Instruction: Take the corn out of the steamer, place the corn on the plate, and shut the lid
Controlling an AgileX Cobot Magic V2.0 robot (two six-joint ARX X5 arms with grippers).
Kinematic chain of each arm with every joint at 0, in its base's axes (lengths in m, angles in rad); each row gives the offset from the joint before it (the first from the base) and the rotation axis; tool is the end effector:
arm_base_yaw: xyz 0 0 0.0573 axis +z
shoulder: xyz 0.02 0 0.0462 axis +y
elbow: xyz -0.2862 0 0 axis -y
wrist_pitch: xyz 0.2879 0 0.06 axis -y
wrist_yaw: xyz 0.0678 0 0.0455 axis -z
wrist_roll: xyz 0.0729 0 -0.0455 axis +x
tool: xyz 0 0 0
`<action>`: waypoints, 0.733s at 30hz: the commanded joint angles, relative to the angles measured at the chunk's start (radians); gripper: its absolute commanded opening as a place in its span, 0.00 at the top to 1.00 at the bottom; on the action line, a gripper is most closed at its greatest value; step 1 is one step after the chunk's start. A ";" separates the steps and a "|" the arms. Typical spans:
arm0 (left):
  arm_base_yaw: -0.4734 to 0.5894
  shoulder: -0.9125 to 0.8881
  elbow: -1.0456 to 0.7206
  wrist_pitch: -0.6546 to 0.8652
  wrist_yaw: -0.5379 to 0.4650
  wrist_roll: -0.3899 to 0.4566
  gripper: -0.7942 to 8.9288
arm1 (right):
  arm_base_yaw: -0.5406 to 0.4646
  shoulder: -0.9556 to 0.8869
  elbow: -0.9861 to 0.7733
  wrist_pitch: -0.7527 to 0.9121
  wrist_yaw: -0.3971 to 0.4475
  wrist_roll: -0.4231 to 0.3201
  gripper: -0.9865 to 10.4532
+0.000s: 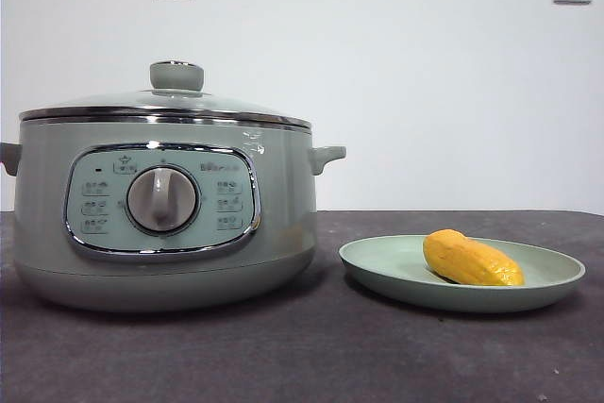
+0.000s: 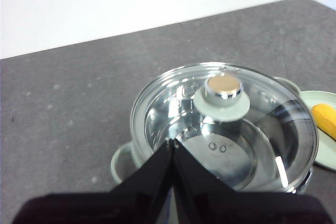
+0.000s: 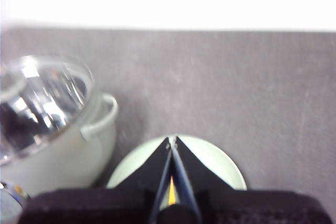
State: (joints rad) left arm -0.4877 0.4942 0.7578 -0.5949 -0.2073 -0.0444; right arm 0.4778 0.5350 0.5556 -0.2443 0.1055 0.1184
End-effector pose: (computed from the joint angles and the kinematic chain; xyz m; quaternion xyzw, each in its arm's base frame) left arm 0.1501 -0.0626 0.3269 0.0345 0.1581 -0.1344 0.9776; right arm 0.1786 0.0839 0.2842 0.0257 0.1176 0.1773 0.9768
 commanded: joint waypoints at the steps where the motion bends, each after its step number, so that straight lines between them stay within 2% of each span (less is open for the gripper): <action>1: -0.004 -0.082 -0.083 0.045 -0.002 0.009 0.93 | 0.003 -0.059 -0.057 0.036 0.007 0.071 0.92; 4: -0.004 -0.097 -0.089 -0.006 -0.002 -0.033 0.92 | 0.002 -0.064 -0.058 0.027 0.051 0.077 0.91; 7: -0.004 -0.093 -0.089 -0.055 -0.002 -0.034 0.92 | 0.002 -0.064 -0.058 0.025 0.108 0.074 0.91; 22: -0.005 -0.088 -0.089 -0.107 -0.003 -0.022 0.92 | 0.002 -0.064 -0.058 0.024 0.110 0.074 0.91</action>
State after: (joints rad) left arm -0.4885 0.4099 0.6716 -0.7029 -0.2073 -0.0711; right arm 0.4778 0.4728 0.5045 -0.2279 0.2127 0.1841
